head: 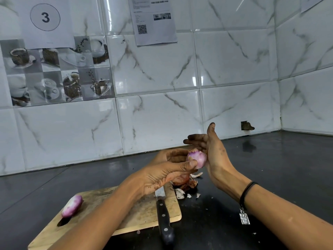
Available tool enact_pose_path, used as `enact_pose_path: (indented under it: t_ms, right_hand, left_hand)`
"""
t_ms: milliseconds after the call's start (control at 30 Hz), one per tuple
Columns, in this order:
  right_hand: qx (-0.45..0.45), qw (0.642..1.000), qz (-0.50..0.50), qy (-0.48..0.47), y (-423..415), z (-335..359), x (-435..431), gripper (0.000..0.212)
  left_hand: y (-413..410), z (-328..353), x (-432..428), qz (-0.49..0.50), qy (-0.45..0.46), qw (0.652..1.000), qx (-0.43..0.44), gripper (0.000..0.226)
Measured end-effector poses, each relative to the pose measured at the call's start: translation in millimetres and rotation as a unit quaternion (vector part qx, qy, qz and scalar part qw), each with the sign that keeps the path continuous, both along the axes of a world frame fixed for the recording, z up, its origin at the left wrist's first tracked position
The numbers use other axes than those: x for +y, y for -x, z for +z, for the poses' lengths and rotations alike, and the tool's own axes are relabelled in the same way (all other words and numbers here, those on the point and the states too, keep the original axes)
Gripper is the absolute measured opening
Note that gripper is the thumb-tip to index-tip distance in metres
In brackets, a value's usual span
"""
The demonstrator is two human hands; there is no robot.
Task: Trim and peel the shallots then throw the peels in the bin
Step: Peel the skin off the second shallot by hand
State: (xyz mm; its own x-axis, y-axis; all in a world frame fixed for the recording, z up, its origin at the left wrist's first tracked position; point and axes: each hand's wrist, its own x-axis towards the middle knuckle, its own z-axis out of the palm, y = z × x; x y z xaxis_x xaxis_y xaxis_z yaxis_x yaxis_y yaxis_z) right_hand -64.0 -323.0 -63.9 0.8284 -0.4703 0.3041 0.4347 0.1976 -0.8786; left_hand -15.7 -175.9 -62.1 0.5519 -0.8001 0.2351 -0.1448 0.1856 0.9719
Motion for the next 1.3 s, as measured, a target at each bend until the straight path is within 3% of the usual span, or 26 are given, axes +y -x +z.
enact_pose_path:
  t_ms: [133,300,600,733,867,1033,1300]
  right_hand:
    - [0.042,0.995,-0.070,0.059,-1.7,-4.9,-3.1,0.081]
    - [0.047,0.964,-0.156,0.212,4.4,-8.0,-1.5,0.088]
    - [-0.007,0.914,-0.202,0.353,3.8,-14.9,0.8,0.039]
    - [-0.031,0.904,-0.210,0.370,2.7,-15.5,0.5,0.033]
    - [-0.043,0.911,-0.198,0.359,1.6,-14.8,0.5,0.033]
    - [-0.053,0.914,-0.197,0.350,3.3,-12.6,1.8,0.035]
    - [-0.064,0.910,-0.202,0.358,5.5,-11.3,3.0,0.037]
  left_hand:
    - [-6.5,-0.2,0.0,-0.023,0.055,0.998,0.020,0.047]
    - [-14.6,1.9,-3.1,0.014,0.123,0.990,0.069,0.044]
    - [-14.3,2.7,-9.7,0.033,0.157,0.979,0.124,0.043]
    - [-10.2,-1.9,-11.2,0.023,0.113,0.992,0.046,0.042]
    - [-12.2,2.5,-11.4,0.055,0.150,0.981,0.114,0.048]
    - [-14.2,5.2,-11.6,0.108,0.131,0.980,0.108,0.046]
    - [-15.2,3.3,-8.7,0.082,0.127,0.975,0.164,0.042]
